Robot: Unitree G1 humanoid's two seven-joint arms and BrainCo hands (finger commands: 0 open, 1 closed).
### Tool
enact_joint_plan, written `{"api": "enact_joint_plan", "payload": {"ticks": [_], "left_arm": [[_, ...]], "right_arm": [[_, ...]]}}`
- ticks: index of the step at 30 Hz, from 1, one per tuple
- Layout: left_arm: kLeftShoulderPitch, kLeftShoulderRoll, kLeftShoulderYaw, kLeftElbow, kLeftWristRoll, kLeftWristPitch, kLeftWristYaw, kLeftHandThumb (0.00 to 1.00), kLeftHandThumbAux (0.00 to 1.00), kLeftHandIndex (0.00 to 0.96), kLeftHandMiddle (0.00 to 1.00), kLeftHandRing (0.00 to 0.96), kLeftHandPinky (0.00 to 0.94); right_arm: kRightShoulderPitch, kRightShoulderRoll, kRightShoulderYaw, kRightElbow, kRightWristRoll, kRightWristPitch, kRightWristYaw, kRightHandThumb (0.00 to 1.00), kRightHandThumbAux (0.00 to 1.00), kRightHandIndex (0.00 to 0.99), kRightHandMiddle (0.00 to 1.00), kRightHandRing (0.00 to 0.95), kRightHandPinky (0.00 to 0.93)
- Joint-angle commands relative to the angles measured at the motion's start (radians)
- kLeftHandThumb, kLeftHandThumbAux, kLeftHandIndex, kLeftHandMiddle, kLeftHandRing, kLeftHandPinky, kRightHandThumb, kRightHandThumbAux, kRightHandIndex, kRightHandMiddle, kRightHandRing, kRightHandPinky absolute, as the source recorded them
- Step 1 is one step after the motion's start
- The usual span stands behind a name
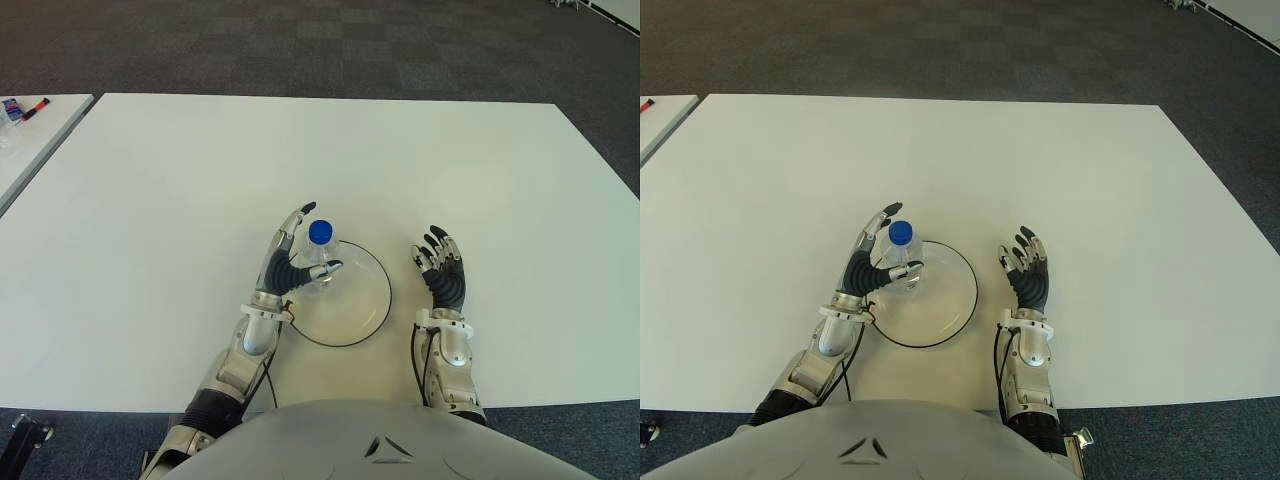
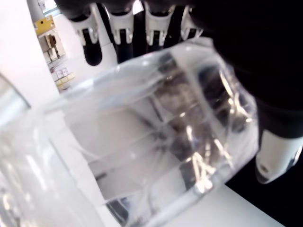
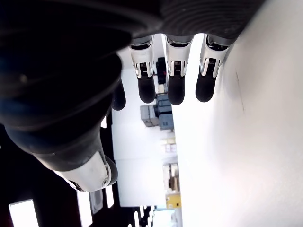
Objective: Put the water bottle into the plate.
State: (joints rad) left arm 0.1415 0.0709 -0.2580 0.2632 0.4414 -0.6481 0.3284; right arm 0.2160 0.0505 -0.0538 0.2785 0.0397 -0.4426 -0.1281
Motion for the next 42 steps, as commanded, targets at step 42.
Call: {"api": "enact_joint_plan", "payload": {"ticks": [42], "left_arm": [[0.038,-0.003,0.023,-0.159,-0.111,0.000,-0.110,0.000,0.696,0.118,0.157,0.143,0.162]], "right_arm": [[0.009,0.018,-0.003,0.077,-0.023,0.041,-0.012,0.513,0.724,0.175,0.131,0.123,0.179]]}}
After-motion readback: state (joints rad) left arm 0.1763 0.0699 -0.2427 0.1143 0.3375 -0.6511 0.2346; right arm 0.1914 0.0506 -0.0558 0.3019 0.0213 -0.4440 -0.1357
